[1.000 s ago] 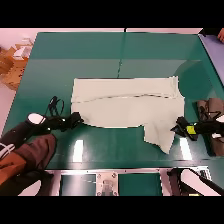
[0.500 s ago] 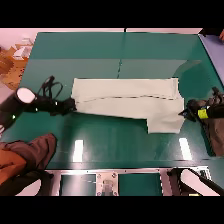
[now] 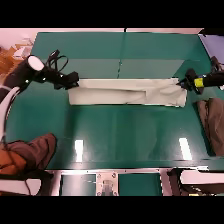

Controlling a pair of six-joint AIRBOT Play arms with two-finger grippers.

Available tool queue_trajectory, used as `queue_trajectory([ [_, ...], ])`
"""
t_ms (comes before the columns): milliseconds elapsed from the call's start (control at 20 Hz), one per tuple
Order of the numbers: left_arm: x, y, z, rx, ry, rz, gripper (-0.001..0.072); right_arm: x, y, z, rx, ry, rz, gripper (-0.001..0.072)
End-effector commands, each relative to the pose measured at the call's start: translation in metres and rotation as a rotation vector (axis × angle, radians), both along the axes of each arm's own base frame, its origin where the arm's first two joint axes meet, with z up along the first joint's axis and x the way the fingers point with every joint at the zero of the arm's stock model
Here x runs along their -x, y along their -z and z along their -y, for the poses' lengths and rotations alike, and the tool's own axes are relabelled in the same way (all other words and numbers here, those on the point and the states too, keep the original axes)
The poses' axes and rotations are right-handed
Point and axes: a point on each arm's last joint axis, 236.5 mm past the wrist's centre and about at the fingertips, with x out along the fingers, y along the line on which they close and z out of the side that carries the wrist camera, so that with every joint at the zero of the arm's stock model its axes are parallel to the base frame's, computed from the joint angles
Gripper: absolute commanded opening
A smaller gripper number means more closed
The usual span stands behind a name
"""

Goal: Fold the shirts.

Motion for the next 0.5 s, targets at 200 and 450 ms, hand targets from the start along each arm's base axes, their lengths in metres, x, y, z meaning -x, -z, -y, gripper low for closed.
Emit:
queue_trajectory([
  [200, -0.111, 0.031, 0.017, 0.106, -0.092, 0.145, 0.0077, -0.098, 0.072, -0.007, -0.117, 0.032, 0.011, 0.0176],
  [450, -0.124, -0.009, 0.002, 0.118, -0.068, 0.206, 0.0646, -0.1, 0.044, 0.039, 0.007, -0.118, 0.126, 0.0544],
])
